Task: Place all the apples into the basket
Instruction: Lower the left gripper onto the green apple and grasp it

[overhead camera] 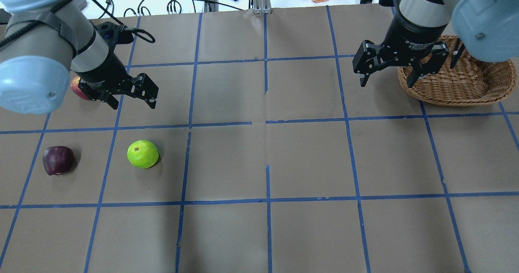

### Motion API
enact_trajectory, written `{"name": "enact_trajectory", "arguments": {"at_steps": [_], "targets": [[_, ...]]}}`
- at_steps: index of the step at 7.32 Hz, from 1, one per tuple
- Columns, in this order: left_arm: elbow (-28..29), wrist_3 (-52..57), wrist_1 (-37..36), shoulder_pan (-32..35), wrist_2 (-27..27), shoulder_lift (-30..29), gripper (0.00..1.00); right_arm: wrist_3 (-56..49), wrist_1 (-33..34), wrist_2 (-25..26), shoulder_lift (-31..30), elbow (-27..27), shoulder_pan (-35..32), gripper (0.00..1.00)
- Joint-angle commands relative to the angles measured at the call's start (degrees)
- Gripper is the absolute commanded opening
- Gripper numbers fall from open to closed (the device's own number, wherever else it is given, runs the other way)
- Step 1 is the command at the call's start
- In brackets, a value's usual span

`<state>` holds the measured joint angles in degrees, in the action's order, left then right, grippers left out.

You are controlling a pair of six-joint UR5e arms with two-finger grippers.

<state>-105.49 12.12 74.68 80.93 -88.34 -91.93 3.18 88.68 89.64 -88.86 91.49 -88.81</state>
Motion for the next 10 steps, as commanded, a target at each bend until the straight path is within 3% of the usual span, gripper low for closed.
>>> {"name": "enact_trajectory", "arguments": {"at_steps": [1, 4, 10], "targets": [[-10.31, 4.48, -7.86, -4.80, 0.01, -0.70, 1.00, -0.01, 0.00, 0.01, -0.09, 0.00, -0.13, 1.00], [-12.37, 4.14, -10.95, -5.78, -4.82, -5.87, 1.00, -0.01, 0.00, 0.10, 0.00, 0.00, -0.13, 1.00], [-12.29, 2.99, -17.37, -5.78, -4.21, -14.85, 1.00, -0.01, 0.00, 0.10, 0.00, 0.09, -0.13, 1.00]]}}
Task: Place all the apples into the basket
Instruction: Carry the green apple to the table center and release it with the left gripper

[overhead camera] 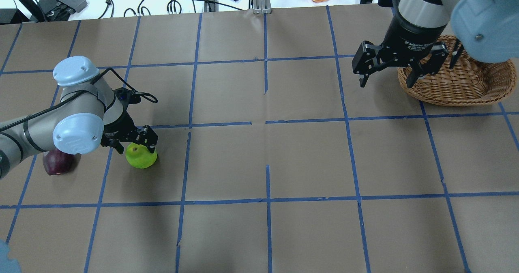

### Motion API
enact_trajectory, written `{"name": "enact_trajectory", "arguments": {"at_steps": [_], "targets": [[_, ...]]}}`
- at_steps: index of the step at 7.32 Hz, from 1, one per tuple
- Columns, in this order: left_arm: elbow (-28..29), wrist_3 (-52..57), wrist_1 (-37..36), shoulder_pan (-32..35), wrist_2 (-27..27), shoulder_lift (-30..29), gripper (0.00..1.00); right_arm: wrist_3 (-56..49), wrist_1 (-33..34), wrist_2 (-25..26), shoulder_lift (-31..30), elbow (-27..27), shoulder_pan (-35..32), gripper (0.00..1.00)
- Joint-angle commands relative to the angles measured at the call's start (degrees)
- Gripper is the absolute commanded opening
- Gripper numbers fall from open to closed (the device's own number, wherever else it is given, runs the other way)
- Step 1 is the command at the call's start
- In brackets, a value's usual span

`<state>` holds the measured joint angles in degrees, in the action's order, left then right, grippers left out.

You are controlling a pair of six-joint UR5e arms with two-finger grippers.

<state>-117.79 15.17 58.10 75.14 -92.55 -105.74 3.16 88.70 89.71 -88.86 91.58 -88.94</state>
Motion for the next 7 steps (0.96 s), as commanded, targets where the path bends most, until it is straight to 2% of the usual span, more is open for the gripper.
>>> {"name": "enact_trajectory", "arguments": {"at_steps": [1, 2, 3, 4, 6, 7], "targets": [[0.10, 0.21, -0.88, 0.09, 0.00, -0.61, 0.89, 0.00, -0.02, 0.02, 0.00, 0.00, 0.00, 1.00], [0.11, 0.21, -0.71, 0.27, 0.00, 0.70, 0.67, 0.00, -0.02, -0.06, 0.00, 0.00, 0.00, 1.00], [0.80, -0.74, 0.60, 1.14, 0.52, 1.41, 0.55, 0.00, -0.02, -0.06, 0.00, 0.00, 0.00, 1.00], [2.64, -9.28, 2.09, 3.15, 3.22, 2.46, 0.55, 0.00, -0.02, 0.02, 0.00, 0.00, 0.00, 1.00], [13.49, -25.72, 9.89, 14.44, 5.53, 0.90, 0.54, 0.00, -0.02, 0.02, 0.09, 0.00, 0.00, 1.00], [17.64, -34.07, 10.27, 20.68, 5.80, -0.68, 0.54, 0.00, -0.02, 0.02, 0.09, 0.00, 0.00, 1.00]]}}
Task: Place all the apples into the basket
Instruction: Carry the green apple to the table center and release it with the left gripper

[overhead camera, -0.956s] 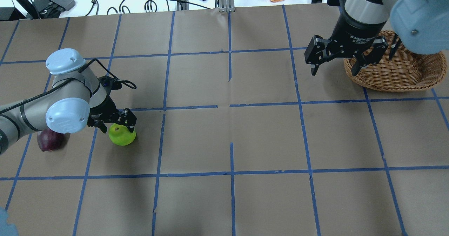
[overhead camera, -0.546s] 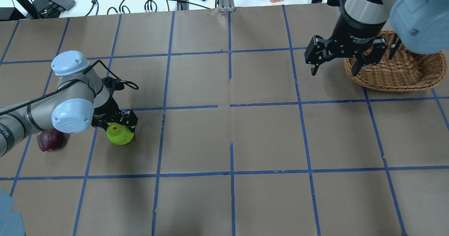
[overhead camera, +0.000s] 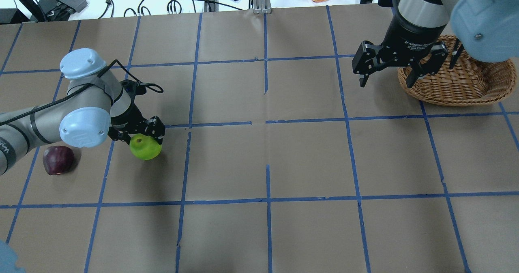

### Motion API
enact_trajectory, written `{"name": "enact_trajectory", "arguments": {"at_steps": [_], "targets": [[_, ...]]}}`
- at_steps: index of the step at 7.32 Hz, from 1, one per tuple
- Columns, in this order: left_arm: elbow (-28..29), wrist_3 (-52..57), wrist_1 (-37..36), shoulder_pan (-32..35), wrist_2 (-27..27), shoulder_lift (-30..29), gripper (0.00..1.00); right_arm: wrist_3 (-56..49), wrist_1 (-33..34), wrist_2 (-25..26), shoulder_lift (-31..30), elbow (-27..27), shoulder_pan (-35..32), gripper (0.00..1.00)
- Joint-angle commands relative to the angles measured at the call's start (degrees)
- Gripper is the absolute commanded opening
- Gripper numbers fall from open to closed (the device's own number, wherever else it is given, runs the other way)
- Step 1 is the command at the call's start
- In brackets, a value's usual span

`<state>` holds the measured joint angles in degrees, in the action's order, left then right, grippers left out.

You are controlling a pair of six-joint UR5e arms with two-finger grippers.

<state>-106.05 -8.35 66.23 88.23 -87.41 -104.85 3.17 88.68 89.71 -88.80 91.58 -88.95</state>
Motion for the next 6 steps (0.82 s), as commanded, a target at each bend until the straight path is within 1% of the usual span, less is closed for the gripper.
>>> {"name": "enact_trajectory", "arguments": {"at_steps": [1, 2, 3, 4, 5, 6], "targets": [[9.08, -16.89, 1.45, 12.45, 1.80, -4.02, 0.50, 0.00, 0.00, 0.03, 0.03, 0.00, 0.00, 1.00], [10.76, -20.26, -3.95, 16.32, 2.77, -7.26, 0.50, 0.09, 0.00, 0.03, 0.03, 0.00, 0.00, 1.00], [11.04, -23.52, -10.53, 19.32, 3.82, -10.86, 0.50, 0.17, 0.09, -0.06, 0.03, 0.00, 0.00, 1.00], [11.04, -23.55, -14.43, 21.09, 3.74, -13.59, 0.61, 0.17, 0.09, -0.06, 0.12, 0.00, 0.00, 1.00], [11.04, -22.59, -14.90, 21.37, 3.31, -15.01, 0.66, 0.00, 0.17, -0.15, 0.21, 0.00, 0.00, 1.00], [10.35, -22.23, -14.65, 21.55, 3.04, -15.20, 0.74, 0.00, 0.09, -0.15, 0.47, 0.00, 0.00, 1.00]]}}
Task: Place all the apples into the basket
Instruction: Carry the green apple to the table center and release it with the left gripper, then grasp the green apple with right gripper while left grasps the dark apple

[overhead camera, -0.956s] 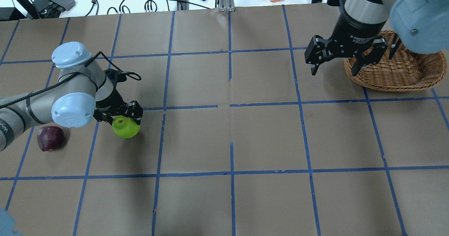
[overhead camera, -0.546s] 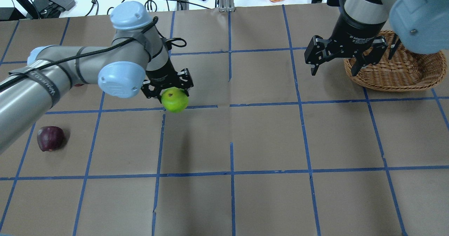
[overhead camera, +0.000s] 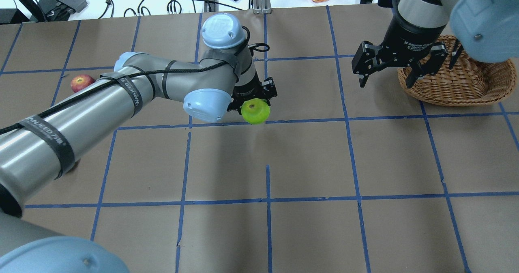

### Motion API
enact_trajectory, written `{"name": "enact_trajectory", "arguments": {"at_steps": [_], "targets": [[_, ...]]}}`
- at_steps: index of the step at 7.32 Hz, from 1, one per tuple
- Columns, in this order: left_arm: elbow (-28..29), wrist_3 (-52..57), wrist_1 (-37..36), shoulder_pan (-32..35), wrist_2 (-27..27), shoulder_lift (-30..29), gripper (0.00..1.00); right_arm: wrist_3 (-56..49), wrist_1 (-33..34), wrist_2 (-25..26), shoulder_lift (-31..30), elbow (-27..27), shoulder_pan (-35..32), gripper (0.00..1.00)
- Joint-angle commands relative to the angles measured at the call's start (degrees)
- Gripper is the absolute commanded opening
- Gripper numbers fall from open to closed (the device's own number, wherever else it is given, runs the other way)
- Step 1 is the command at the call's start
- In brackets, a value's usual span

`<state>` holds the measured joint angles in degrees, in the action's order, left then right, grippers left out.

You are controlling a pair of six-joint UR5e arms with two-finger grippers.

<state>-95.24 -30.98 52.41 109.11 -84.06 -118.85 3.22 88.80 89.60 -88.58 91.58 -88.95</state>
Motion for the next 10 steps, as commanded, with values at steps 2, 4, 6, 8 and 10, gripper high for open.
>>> {"name": "enact_trajectory", "arguments": {"at_steps": [2, 4, 6, 8, 10], "targets": [[-0.30, 0.40, -0.29, 0.67, -0.85, -1.30, 1.00, -0.06, 0.32, -0.13, 0.68, 0.00, 0.00, 1.00], [0.83, 1.09, 3.20, -0.03, -0.93, 1.32, 1.00, -0.06, 0.06, -0.74, 3.93, 0.00, 0.00, 1.00], [3.20, 13.25, 15.02, -5.62, -1.19, 7.46, 1.00, 0.99, 1.98, -1.27, 6.03, -0.35, -0.61, 1.00], [2.96, 28.00, 26.11, -14.49, -2.16, 13.18, 1.00, 10.26, 10.04, -1.18, 11.03, -0.79, -6.64, 1.00], [1.90, 37.28, 29.68, -21.71, -8.52, 17.32, 0.98, 18.53, 17.00, -1.27, 15.61, -1.14, -13.07, 1.00]]}}
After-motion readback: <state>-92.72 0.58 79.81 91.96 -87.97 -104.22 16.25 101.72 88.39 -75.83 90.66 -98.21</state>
